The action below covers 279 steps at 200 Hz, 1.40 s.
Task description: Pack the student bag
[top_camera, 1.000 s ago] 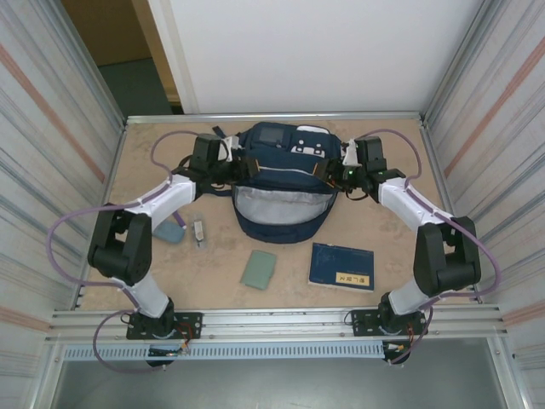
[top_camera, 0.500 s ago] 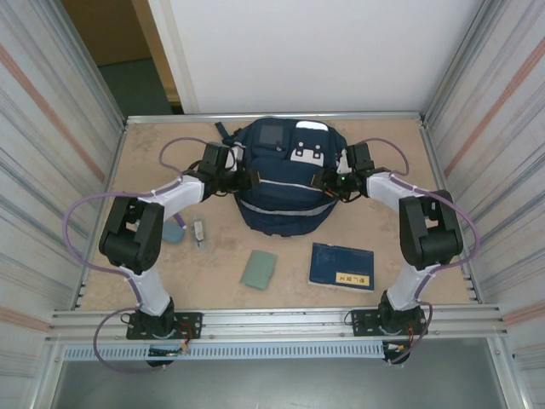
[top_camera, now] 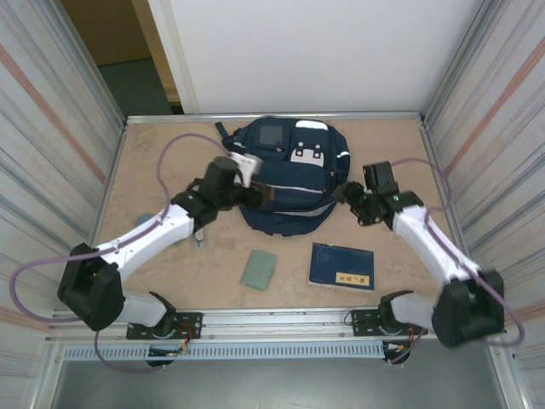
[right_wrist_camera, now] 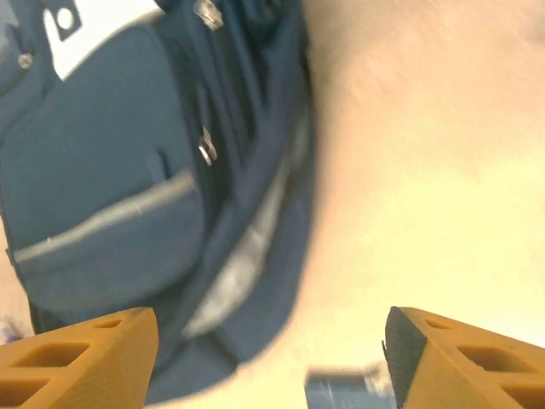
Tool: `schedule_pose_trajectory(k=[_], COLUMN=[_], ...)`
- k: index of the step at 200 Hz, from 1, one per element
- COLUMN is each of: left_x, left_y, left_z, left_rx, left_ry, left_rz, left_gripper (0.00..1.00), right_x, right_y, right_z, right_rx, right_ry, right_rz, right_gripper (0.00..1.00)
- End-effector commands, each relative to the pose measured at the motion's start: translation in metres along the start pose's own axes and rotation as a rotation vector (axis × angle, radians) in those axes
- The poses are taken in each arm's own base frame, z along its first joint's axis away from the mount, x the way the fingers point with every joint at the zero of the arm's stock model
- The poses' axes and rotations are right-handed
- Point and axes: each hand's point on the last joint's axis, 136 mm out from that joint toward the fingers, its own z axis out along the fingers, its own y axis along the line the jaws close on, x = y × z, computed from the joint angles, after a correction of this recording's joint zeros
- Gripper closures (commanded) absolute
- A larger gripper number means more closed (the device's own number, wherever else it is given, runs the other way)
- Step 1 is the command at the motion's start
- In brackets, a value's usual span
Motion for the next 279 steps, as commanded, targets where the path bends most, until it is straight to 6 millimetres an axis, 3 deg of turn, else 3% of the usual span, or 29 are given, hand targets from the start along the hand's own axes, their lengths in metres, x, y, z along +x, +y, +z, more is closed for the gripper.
schedule_pose_trajectory(k=[1, 29, 67, 102, 145, 188, 231, 279], left_x=[0.026, 0.074, 0.142, 0.173, 0.215, 0.22, 0.222, 0.216], left_y=[-0.052, -0.122, -0.158, -0.169, -0.155, -0.155, -0.16, -0.18], left_z=[0.012, 0.035, 0.081, 0.094, 0.089, 0.075, 0.069, 0.078], left_rx=[0.154, 0.413, 0.533, 0.593, 0.589, 0.592, 0.622, 0.691], left_ry=[0.059, 0.115, 0.295, 0.369, 0.493, 0.505, 0.507, 0.49], left_rz=[0.243, 0.507, 0.743, 0.769, 0.787, 0.737, 0.704, 0.672], left_gripper=[0.51, 0.53, 0.53, 0.55, 0.55, 0.55, 0.55, 0.56], right_x=[0.039, 0.061, 0.073, 0.072, 0.071, 0.056, 0.028, 0.015], right_y=[-0.073, -0.102, -0.124, -0.13, -0.126, -0.116, -0.099, -0.068], right_z=[-0.02, -0.029, -0.014, 0.006, 0.027, 0.046, 0.064, 0.089], right_rx=[0.232, 0.233, 0.207, 0.159, 0.107, 0.081, 0.048, 0.016], right_ry=[0.026, 0.067, 0.097, 0.154, 0.182, 0.17, 0.122, 0.106], right_rz=[0.201, 0.17, 0.114, 0.158, 0.188, 0.166, 0.089, 0.062], right_gripper=[0.32, 0.38, 0.5, 0.51, 0.48, 0.48, 0.48, 0.48])
